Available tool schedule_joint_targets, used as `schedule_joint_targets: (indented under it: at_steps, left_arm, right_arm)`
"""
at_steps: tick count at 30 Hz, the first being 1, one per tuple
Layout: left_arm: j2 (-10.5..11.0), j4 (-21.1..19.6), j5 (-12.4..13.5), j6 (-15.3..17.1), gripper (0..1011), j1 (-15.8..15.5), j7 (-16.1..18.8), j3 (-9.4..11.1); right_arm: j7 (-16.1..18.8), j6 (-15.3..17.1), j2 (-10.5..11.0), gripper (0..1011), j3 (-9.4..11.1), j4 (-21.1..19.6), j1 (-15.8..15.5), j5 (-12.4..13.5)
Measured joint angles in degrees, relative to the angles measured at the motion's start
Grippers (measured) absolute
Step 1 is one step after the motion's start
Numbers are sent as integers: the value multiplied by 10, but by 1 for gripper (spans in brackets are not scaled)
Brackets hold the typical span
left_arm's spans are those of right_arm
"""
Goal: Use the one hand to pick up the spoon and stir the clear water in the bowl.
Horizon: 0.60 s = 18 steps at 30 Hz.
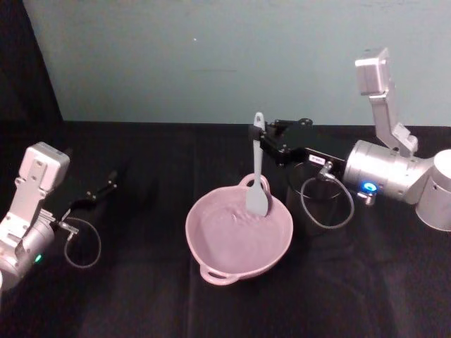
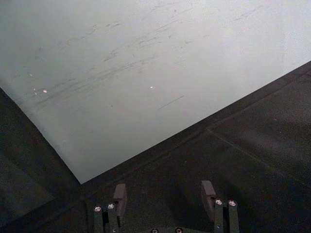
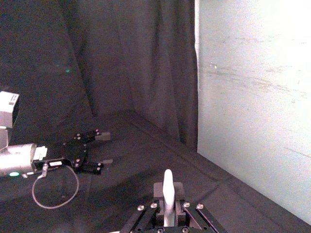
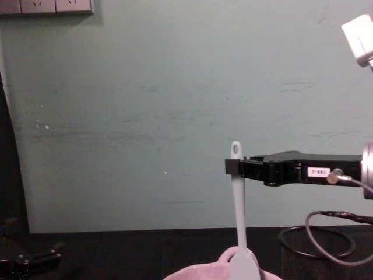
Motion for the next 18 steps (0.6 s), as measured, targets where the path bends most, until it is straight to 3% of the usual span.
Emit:
schedule_joint_targets:
  at_steps: [9,18]
  left_arm:
    - [0,0,0,0,1005,0,0,0]
    - [0,0,0,0,1005,0,0,0]
  right_arm:
    - [4,15,18,134,-7,-58,-28,-2]
    - [25,14,-2,134,-27,-67,-30,11]
